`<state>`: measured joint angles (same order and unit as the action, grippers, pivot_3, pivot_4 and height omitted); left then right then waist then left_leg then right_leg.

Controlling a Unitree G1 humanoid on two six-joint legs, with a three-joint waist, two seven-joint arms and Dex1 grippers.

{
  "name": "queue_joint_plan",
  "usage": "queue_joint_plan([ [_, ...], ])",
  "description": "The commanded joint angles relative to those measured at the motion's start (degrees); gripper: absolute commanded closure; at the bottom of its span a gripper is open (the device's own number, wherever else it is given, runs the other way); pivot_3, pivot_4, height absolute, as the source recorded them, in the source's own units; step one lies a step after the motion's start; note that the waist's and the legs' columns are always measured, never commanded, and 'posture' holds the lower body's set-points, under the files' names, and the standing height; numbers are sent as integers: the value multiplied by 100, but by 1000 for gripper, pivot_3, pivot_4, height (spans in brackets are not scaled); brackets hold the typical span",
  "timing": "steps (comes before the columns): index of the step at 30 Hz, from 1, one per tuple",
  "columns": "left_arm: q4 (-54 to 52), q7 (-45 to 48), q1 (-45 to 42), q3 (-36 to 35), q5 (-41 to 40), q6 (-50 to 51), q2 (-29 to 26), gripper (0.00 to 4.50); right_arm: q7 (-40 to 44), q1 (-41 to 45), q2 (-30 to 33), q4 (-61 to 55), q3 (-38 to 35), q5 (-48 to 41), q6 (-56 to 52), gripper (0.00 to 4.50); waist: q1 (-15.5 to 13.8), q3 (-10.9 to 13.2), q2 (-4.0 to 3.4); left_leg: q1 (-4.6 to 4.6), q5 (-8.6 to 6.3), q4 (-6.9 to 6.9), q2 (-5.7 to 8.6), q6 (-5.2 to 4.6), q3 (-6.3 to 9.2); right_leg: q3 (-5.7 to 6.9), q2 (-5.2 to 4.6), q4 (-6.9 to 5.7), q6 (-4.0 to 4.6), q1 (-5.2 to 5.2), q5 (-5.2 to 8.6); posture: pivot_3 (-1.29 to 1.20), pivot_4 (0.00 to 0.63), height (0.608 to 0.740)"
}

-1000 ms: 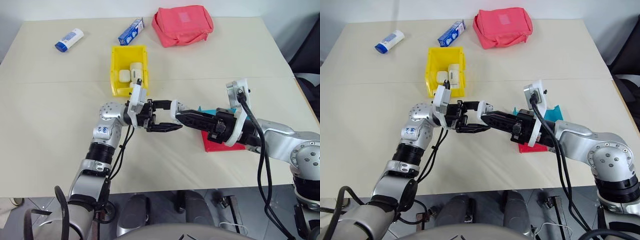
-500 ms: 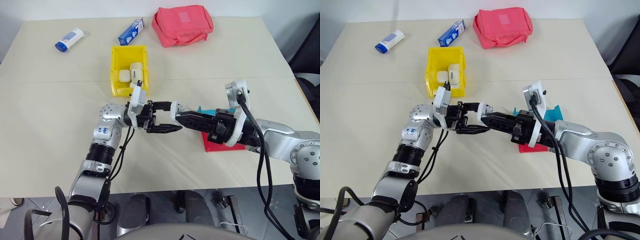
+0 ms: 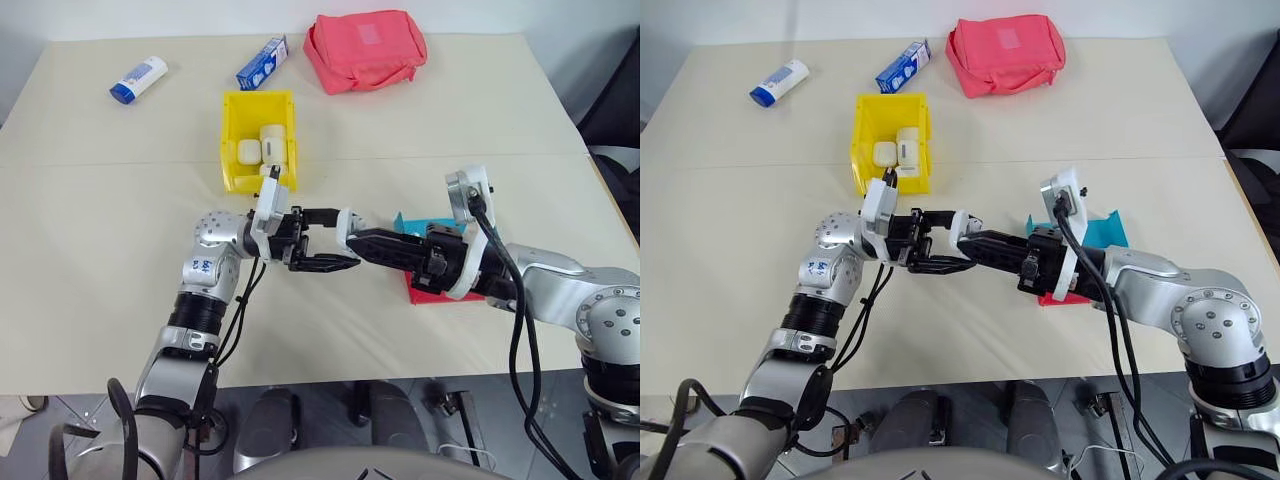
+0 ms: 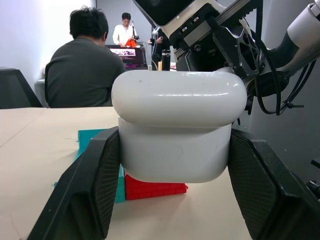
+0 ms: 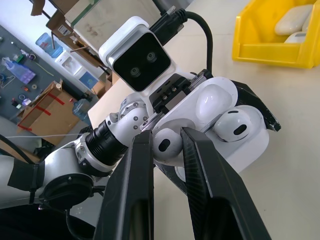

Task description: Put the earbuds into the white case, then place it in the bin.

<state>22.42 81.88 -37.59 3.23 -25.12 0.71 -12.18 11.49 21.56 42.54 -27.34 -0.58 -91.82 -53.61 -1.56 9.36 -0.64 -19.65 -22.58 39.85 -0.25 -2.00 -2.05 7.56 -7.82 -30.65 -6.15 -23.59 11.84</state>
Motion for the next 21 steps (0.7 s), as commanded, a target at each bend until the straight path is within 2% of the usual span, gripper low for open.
queue_joint_plan([
  [1,-631,258,-123,-195,-502,-234,77,1708,-435,-227,48,261,-128,121,-88,4040,0,0,0,0,0,0,0,0,0,1,0,0,0,0,0,0,150,740],
  [21,-541,259,-130,-196,-496,-441,175,1708,-617,-468,26,451,-190,-136,-72,4040,0,0,0,-1,0,0,-2,0,-1,2,2,2,1,0,-1,0,150,740],
])
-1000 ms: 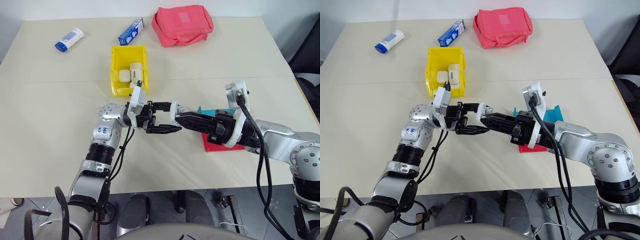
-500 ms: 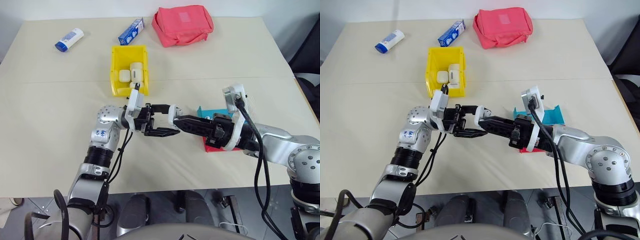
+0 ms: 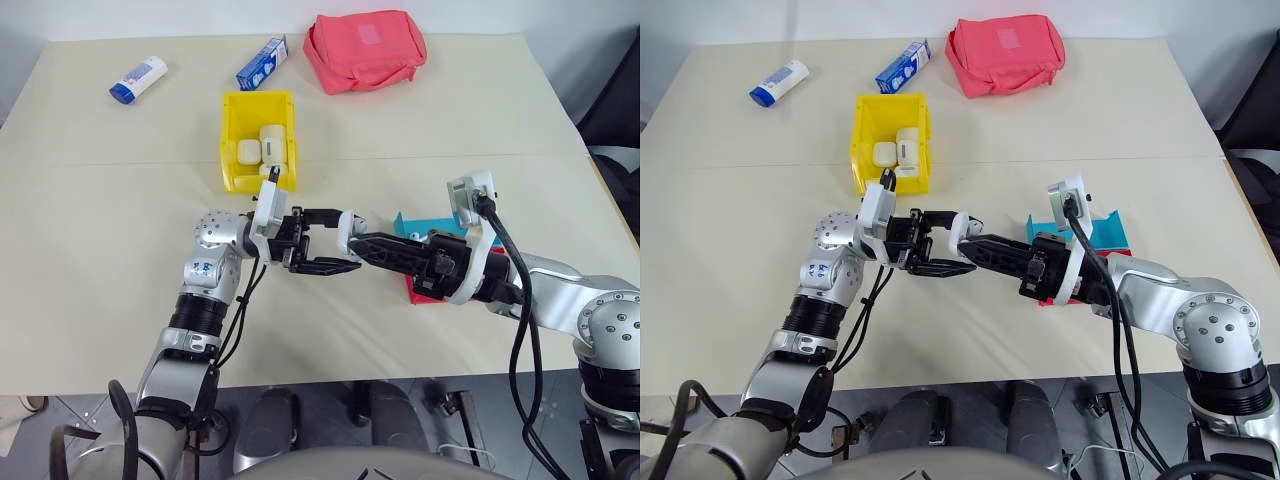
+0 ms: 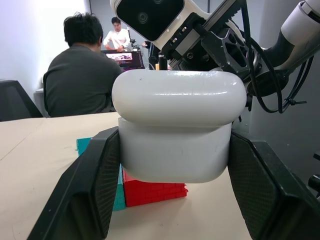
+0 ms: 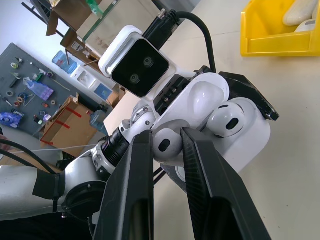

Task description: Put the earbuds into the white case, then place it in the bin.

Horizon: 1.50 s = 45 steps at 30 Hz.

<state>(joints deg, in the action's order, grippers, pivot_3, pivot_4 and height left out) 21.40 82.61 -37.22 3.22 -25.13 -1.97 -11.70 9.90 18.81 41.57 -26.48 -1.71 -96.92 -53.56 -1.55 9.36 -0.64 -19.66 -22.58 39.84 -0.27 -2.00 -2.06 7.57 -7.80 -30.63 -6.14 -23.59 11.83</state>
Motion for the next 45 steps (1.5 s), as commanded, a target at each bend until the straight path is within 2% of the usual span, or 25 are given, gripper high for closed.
queue_joint_plan([
  [1,-432,188,-169,-193,-495,-167,128,1708,-440,-182,129,335,-77,382,-76,4040,0,0,0,0,0,0,0,0,0,0,0,0,0,0,0,0,150,740],
  [3,-403,181,-184,-193,-489,-156,132,1708,-411,-150,143,286,-78,411,-76,3288,-5,0,0,0,0,0,0,0,0,0,0,0,0,0,0,0,150,740],
  [6,-399,178,-187,-201,-471,-91,127,1708,-457,-93,144,226,-117,430,-90,2507,-3,0,0,-2,0,0,0,0,0,2,2,1,2,-1,-3,0,150,740],
  [22,-229,19,-227,-267,-359,45,53,1708,-518,-21,343,-11,-337,342,-159,2507,-7,0,0,-6,0,0,-1,0,0,4,11,5,3,-2,-5,0,150,740],
  [36,69,-247,-357,-413,-243,23,-126,1708,35,-627,1343,-215,-1228,291,-375,2507,-20,1,1,-8,0,0,-3,0,1,6,13,10,3,-1,-6,0,150,740],
  [45,168,-255,-375,-395,-239,30,-157,1708,447,-916,1870,-339,-1604,862,-482,2507,-27,1,2,-10,0,0,-3,0,0,5,12,15,4,-2,-7,0,150,740],
])
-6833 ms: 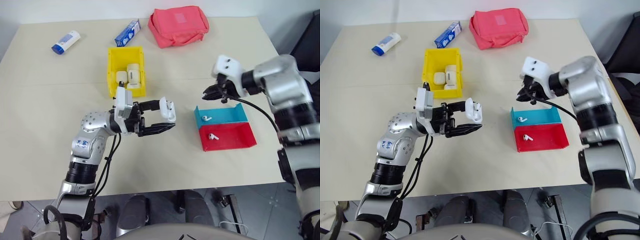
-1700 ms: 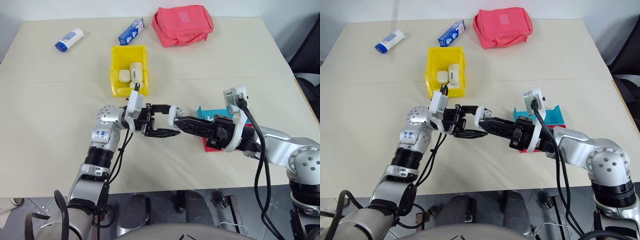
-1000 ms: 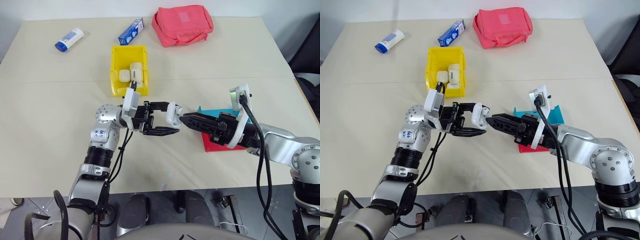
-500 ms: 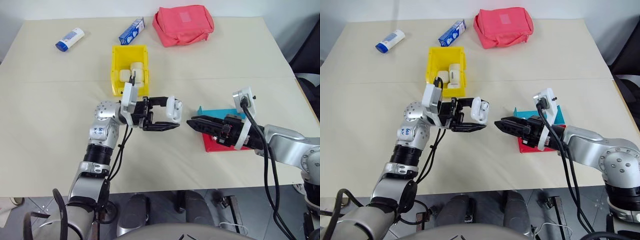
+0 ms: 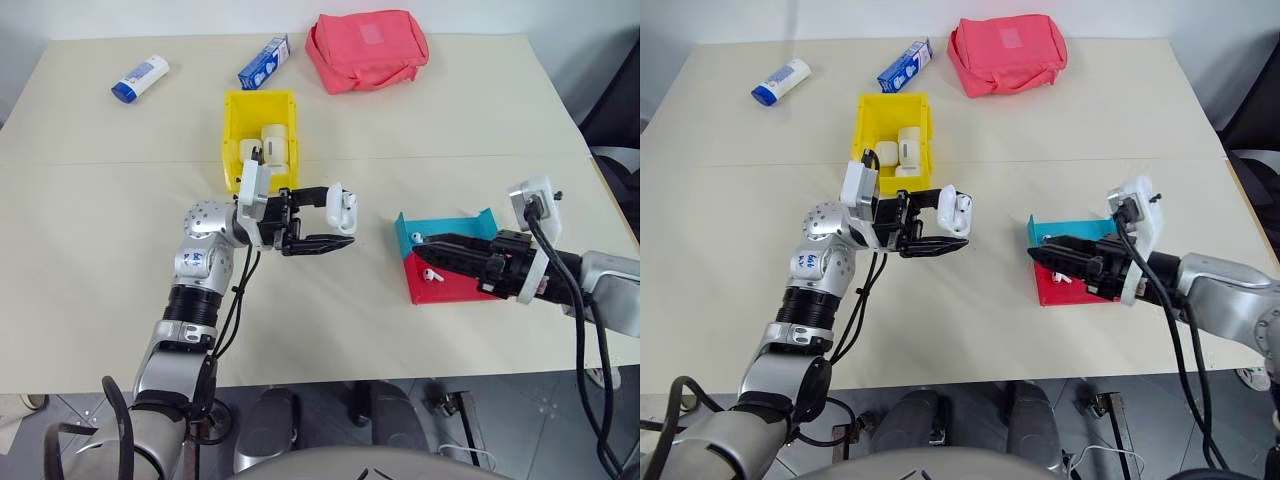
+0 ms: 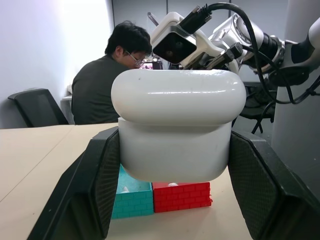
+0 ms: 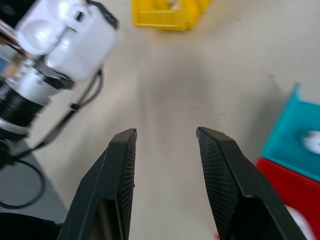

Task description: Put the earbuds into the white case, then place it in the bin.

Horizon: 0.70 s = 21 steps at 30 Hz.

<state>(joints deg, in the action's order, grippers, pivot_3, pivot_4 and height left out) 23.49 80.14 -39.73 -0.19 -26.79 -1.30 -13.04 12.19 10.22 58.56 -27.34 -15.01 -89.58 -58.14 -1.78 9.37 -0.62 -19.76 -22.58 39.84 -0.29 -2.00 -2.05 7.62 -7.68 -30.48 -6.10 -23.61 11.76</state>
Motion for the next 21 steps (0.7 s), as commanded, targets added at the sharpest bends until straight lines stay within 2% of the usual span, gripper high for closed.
queue_joint_plan([
  [1,-40,-6,-122,-52,-75,-33,-26,1708,273,-103,201,-302,-320,192,-20,2507,-4,0,0,0,0,0,0,0,0,0,0,1,0,0,0,0,150,740],
  [8,96,18,-153,-35,-49,-55,-28,1708,545,-538,424,-612,-774,717,-38,2507,-54,0,0,0,0,0,1,0,-1,0,1,4,1,0,-1,0,150,740],
  [15,352,16,-277,-48,-19,-153,2,1708,868,-1009,558,-1086,-1191,1773,119,2507,-143,0,0,-7,1,0,3,0,-2,2,10,42,10,0,-5,0,150,740],
  [21,563,51,-389,-82,-9,-162,-69,1708,1098,-1761,361,-1701,-2009,2390,241,2507,-146,0,1,-30,7,1,9,-8,0,14,22,44,10,-2,-22,0,150,740],
])
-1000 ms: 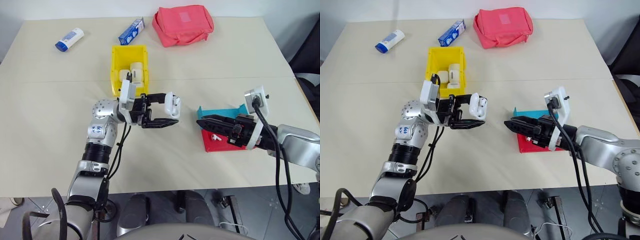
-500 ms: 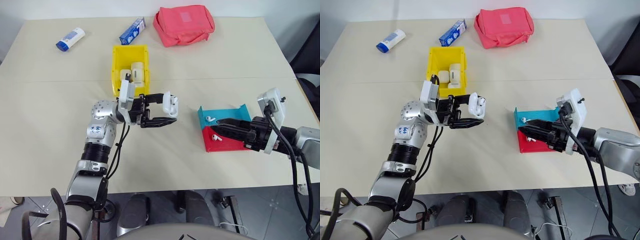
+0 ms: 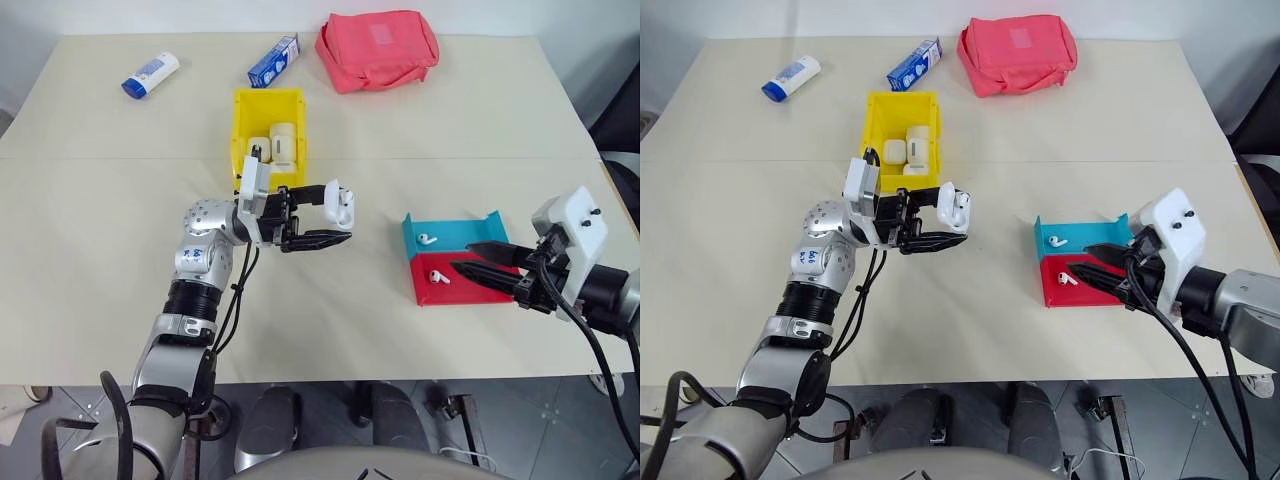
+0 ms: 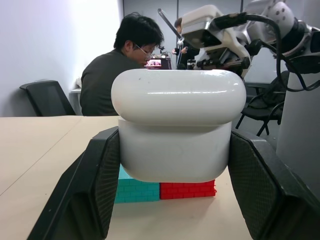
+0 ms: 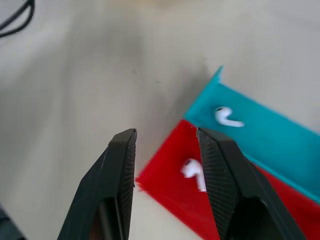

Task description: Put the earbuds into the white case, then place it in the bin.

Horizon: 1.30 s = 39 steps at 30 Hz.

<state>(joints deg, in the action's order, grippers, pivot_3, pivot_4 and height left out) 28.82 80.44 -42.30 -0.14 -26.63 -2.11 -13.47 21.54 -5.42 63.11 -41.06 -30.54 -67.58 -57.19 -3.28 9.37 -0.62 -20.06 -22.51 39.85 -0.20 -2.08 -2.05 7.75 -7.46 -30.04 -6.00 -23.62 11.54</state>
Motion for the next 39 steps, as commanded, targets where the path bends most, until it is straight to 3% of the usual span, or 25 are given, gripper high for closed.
queue_joint_plan([
  [1,61,19,-156,-94,-24,-85,-33,1708,203,-305,-143,-396,-564,265,174,2507,3,0,1,1,0,0,1,-1,-1,0,1,1,0,0,-1,0,150,740],
  [8,295,78,-299,-137,5,-167,-71,1708,351,-606,-283,-625,-829,602,260,2507,3,0,1,-3,4,1,10,-9,0,-2,-3,7,1,0,-5,0,150,740],
  [13,272,33,-298,-138,21,-224,-29,1708,655,-540,-43,-436,-674,890,209,2507,10,0,1,-4,4,1,13,-11,-1,-2,-2,7,1,0,-5,0,150,740],
  [16,148,20,-192,-129,6,-226,-36,1708,878,-330,175,-294,-498,1052,233,1936,13,0,1,-3,5,1,15,-12,-1,-2,-3,6,1,1,-5,0,150,740],
  [22,-331,-122,127,-126,-42,-123,-89,1708,1405,-103,593,-117,-219,1477,217,44,14,0,1,-3,6,2,15,-12,3,-1,-3,6,-1,1,-7,0,150,740],
  [34,-1074,-420,627,-131,-106,139,-221,1708,2045,325,905,318,279,2286,292,44,27,-1,-1,-4,7,8,20,-12,3,-3,-7,6,-37,1,-28,0,150,740],
  [38,-1248,-509,741,-109,-117,191,-211,1708,2242,756,993,623,654,2484,402,905,30,-1,-1,-3,7,8,20,-11,2,-2,-6,5,-37,1,-28,0,150,740],
  [39,-1292,-529,768,-100,-119,199,-205,1708,2322,906,1046,722,796,2533,432,905,34,-2,-1,-4,8,9,20,-10,3,-2,-6,5,-37,0,-28,0,150,740],
])
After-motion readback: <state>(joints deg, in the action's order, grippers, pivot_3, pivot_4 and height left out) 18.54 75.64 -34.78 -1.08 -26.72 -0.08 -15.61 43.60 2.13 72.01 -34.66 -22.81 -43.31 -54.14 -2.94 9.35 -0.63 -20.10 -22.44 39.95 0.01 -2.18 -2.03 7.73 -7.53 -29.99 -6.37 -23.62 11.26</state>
